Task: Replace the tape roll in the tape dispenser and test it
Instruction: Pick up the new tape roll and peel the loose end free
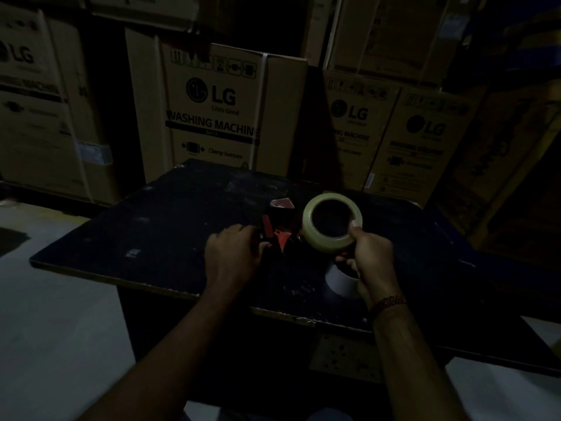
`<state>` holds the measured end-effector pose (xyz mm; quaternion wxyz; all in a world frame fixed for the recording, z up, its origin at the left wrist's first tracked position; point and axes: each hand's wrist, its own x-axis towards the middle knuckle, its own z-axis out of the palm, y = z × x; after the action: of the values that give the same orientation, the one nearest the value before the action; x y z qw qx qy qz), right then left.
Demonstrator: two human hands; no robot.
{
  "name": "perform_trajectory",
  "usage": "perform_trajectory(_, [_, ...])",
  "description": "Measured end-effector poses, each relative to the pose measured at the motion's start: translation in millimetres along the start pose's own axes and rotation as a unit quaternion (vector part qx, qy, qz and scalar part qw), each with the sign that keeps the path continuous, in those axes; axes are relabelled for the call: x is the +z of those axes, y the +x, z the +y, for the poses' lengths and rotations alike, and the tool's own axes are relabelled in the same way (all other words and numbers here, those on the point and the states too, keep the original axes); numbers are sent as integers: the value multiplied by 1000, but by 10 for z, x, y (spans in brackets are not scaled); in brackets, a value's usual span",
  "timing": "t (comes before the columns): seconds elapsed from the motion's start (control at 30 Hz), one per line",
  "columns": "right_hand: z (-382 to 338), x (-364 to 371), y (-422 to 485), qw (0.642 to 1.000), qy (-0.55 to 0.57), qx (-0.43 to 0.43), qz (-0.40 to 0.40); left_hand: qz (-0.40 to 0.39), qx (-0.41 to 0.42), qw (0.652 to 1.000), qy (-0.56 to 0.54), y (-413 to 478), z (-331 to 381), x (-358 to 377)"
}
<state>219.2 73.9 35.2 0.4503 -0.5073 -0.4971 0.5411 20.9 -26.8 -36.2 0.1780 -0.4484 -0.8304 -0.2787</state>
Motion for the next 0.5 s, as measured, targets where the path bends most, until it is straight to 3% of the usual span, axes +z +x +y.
perform_trajectory(0.3, [-39,-96,-67,992,123,3,-2,-48,7,998,-42,64,-62,8])
perform_trajectory(0.5, [-23,-194,-74,992,124,-8,-37,-128,-14,991,-41,131,-102,24])
